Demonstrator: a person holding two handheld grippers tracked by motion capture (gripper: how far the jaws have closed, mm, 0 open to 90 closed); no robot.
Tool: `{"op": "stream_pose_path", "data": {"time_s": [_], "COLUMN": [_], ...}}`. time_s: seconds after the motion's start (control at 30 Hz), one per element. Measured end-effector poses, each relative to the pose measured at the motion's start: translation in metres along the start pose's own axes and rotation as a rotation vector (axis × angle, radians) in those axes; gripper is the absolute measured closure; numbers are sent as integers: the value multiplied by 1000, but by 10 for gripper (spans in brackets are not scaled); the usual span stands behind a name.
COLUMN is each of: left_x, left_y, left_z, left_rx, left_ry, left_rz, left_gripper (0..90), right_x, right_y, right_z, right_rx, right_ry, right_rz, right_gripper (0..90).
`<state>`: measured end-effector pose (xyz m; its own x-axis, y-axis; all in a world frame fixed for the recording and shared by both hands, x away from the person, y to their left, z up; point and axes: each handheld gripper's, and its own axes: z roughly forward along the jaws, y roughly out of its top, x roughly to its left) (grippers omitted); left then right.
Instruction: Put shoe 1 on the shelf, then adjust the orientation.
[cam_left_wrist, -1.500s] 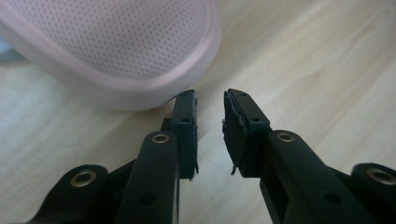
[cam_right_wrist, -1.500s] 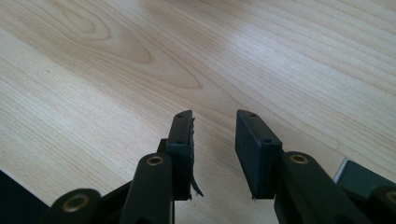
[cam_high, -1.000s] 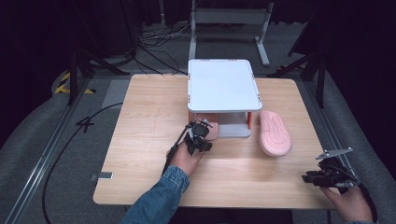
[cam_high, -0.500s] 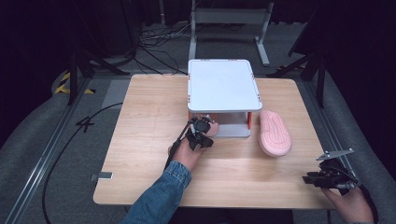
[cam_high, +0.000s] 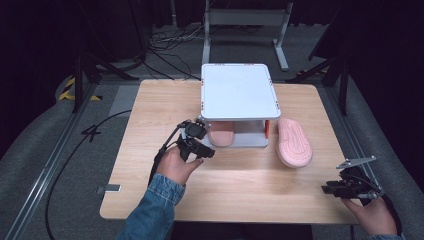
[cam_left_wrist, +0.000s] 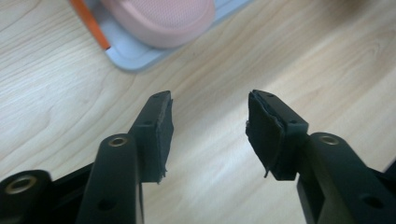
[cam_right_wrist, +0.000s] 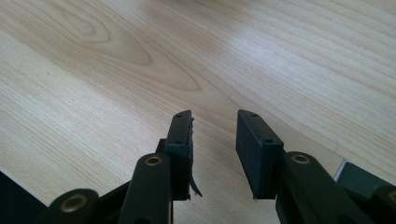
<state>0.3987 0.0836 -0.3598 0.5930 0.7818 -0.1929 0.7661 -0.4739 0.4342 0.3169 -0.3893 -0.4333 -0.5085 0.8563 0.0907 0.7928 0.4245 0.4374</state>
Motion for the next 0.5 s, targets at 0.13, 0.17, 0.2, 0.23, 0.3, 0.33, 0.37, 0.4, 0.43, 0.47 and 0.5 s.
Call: {"op": "stream_pose_path", "data": {"time_s": [0.13, 0.17, 0.2, 0.23, 0.3, 0.33, 0.37, 0.4, 0.43, 0.47, 0.5], "left_x": [5, 9, 12, 16, 26, 30, 33, 36, 39, 42, 44], "left_y": [-6, -9, -12, -15, -23, -26, -28, -30, -33, -35, -37], "left_z": [-22, -29, -32, -35, -40, -41, -41, -41, -41, -42, -43], "left_rx": [-14, -22, -29, -38, -49, -46, -47, -39, -34, -28, -21], "left_ry": [55, 68, 66, 69, 80, 79, 80, 76, 81, 83, 83], "left_rz": [14, 27, 35, 39, 31, 30, 28, 20, 12, 6, -3], "left_gripper": [468, 455, 453, 456, 478, 476, 476, 475, 476, 480, 489], "right_x": [-1, -1, -1, -1, 0, 0, 1, 1, 1, 2, 3], "right_y": [4, 6, 9, 11, 18, 23, 28, 32, 37, 42, 47], "right_z": [-3, -4, -6, -7, -9, -10, -12, -13, -15, -17, -18], "right_rx": [-8, -10, -19, -28, -42, -45, -49, -53, -61, -68, -72], "right_ry": [-1, 3, 17, 25, 30, 21, 16, 17, 17, 16, 14], "right_rz": [-3, -3, 2, -1, -6, -14, -20, -22, -29, -38, -45], "right_gripper": [660, 661, 663, 665, 665, 666, 666, 666, 666, 666, 667]}}
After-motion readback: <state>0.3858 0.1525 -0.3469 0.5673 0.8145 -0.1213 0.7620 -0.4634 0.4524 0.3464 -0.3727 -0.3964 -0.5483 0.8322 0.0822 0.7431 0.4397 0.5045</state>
